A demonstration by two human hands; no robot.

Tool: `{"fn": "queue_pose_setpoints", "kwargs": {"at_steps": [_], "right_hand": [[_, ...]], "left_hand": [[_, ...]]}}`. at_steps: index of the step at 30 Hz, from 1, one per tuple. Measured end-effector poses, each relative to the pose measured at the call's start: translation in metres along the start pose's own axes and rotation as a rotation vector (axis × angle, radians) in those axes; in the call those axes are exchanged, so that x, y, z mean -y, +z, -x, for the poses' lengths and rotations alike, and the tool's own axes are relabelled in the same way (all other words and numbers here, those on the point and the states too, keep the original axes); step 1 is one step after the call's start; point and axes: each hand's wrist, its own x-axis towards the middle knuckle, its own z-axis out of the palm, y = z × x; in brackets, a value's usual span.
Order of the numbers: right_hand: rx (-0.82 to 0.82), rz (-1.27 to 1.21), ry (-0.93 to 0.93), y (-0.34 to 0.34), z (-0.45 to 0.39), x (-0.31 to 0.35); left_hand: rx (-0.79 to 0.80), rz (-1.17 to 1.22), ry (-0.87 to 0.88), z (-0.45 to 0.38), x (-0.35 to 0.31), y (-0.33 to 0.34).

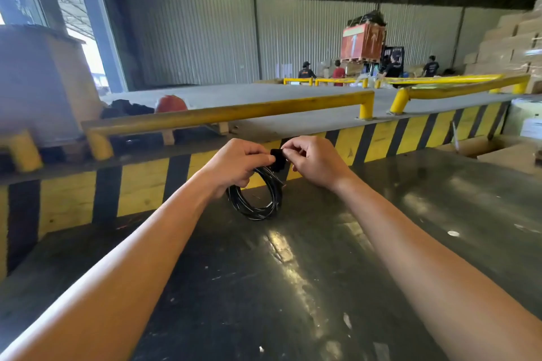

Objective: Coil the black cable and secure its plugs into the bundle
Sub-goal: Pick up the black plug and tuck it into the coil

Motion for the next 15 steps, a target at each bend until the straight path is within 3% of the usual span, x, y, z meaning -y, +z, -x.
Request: {"fn": "queue_pose_setpoints", "kwargs": {"at_steps": [4, 8, 12, 15], "right_hand": [[-0.039, -0.13, 0.258, 0.002, -0.014, -0.003], [-0.112, -0.62, 0.485, 0.003, -0.021, -0.003], [-0.102, -1.104, 0.53, 0.002, -0.024, 0.002], [-0.04, -1.14, 0.461, -0.001, -0.026, -0.004]], "left_hand": [[0.019, -0.013, -0.005, -0.006, 0.001, -0.003], [0.006, -0.001, -0.016, -0.008, 0.009, -0.008], [-0.031, 0.003, -0.01, -0.011, 0.012, -0.009], [-0.065, -0.016, 0.016, -0.015, 0.011, -0.011]]}}
